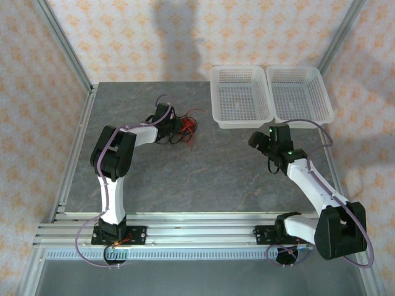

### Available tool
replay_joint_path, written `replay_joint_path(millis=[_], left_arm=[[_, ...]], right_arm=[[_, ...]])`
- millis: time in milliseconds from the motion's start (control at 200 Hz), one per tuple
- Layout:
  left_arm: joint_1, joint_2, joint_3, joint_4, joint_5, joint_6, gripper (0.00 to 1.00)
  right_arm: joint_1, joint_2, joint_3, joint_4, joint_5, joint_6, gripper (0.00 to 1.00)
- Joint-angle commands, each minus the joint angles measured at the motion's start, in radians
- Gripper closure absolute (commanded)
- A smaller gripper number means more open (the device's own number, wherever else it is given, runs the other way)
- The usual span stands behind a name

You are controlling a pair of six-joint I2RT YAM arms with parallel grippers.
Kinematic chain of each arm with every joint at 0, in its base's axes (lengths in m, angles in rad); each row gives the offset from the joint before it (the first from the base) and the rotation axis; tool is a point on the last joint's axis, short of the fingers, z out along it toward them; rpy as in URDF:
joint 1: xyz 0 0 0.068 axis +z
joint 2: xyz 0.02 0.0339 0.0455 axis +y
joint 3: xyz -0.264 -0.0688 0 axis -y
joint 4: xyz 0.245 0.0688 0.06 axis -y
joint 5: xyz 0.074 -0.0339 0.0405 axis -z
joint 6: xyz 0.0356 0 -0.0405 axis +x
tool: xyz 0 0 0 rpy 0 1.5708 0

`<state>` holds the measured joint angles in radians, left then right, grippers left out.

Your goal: Untangle the cables

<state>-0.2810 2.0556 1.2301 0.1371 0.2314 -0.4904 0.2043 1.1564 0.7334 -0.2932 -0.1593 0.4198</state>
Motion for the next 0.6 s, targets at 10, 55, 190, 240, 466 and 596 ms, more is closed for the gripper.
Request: replay_joint_path(millis=[10, 55, 190, 240, 466, 596], left_arm=[[-0.003, -0.011, -0.085, 0.052, 0.004, 0.006, 0.94], [-0.007, -0.036, -0.117, 0.068, 0.001, 0.004, 0.99], [-0.024, -0.131, -0.236, 0.104, -0.009, -0.009, 1.0], [-0.035, -0.18, -0.284, 0.113, -0.014, -0.017, 1.0], [-0.122, -0.341, -0.495, 0.162, -0.074, -0.089, 1.0], [-0.183, -0.4, -0.592, 0.193, -0.121, -0.174, 1.0]], right_arm=[[0.06, -0.024, -0.005, -0.005, -0.023, 0.071, 0.11], [0.089, -0.03, -0.016, 0.004, -0.019, 0.097, 0.11], [0.184, -0.038, -0.056, 0.07, -0.019, 0.206, 0.11], [0.223, -0.033, -0.072, 0.107, -0.019, 0.254, 0.11], [0.392, 0.031, -0.092, 0.277, 0.02, 0.457, 0.11], [0.474, 0.128, -0.058, 0.332, 0.027, 0.553, 0.11]])
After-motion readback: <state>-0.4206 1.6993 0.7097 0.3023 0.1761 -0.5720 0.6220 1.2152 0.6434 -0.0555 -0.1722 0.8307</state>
